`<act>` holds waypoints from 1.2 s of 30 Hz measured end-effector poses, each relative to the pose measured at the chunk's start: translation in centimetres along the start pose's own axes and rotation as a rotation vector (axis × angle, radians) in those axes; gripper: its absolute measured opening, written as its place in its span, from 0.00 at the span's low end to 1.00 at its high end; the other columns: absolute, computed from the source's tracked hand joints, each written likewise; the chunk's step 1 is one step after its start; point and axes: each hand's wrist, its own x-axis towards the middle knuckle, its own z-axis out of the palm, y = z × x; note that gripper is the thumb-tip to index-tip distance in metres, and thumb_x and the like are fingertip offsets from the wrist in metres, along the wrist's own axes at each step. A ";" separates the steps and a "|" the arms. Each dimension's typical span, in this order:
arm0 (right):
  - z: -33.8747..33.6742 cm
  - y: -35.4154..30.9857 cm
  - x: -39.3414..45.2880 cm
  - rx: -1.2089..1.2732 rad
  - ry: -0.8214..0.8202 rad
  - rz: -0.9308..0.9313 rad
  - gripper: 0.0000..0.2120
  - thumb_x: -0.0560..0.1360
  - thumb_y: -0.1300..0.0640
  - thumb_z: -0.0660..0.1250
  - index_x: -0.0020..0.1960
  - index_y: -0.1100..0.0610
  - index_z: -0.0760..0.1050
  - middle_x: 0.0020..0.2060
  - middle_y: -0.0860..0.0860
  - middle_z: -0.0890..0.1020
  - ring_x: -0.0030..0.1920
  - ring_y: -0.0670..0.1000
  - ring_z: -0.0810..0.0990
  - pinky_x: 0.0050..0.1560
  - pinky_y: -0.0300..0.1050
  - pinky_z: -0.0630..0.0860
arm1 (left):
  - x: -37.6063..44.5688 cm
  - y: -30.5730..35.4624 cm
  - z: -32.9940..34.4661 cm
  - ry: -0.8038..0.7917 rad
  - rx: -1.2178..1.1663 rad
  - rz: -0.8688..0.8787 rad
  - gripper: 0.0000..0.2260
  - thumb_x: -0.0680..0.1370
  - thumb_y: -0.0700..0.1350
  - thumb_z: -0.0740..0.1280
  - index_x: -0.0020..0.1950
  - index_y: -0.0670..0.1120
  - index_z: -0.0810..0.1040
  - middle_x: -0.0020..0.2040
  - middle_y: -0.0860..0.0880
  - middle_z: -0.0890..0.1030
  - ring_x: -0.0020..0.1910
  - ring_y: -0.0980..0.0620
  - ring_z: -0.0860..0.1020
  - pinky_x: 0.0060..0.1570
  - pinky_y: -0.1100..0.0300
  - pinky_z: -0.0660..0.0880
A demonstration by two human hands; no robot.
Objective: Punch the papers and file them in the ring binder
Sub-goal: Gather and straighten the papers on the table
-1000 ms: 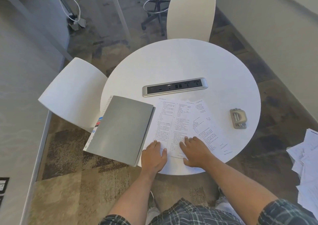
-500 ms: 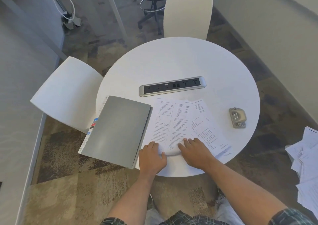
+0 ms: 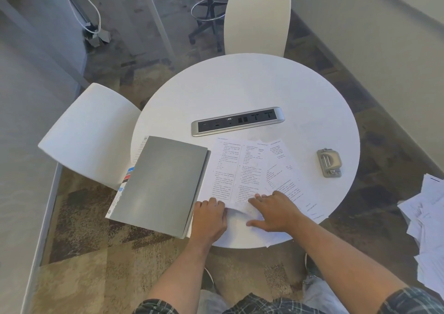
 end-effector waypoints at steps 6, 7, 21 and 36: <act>-0.8 0.0 -0.4 0.025 0.053 0.005 0.20 0.85 0.45 0.53 0.70 0.50 0.75 0.55 0.47 0.84 0.45 0.52 0.84 0.46 0.47 0.79 | 0.1 0.4 -0.3 0.021 0.006 0.004 0.13 0.82 0.52 0.61 0.51 0.49 0.84 0.54 0.49 0.85 0.48 0.46 0.82 0.55 0.46 0.72; -1.0 0.0 -0.5 0.020 0.092 0.020 0.18 0.85 0.50 0.54 0.69 0.50 0.76 0.54 0.46 0.85 0.44 0.52 0.83 0.43 0.45 0.77 | 0.1 0.6 -0.6 0.005 -0.005 0.001 0.14 0.82 0.53 0.60 0.53 0.50 0.84 0.57 0.48 0.84 0.52 0.46 0.82 0.58 0.45 0.71; -5.3 4.5 -2.9 1.488 0.443 0.604 0.12 0.80 0.63 0.69 0.58 0.52 0.86 0.56 0.40 0.85 0.54 0.36 0.82 0.54 0.31 0.73 | 3.1 3.3 -6.8 -0.006 -1.172 -0.887 0.32 0.82 0.69 0.48 0.73 0.48 0.70 0.63 0.43 0.80 0.59 0.41 0.81 0.58 0.48 0.76; -3.0 6.2 -3.5 0.692 0.165 0.851 0.21 0.79 0.53 0.69 0.71 0.53 0.74 0.68 0.50 0.76 0.61 0.53 0.80 0.59 0.51 0.79 | 3.2 1.3 -5.0 -0.187 -1.232 -0.930 0.21 0.80 0.35 0.67 0.72 0.46 0.69 0.62 0.41 0.81 0.59 0.43 0.80 0.55 0.49 0.78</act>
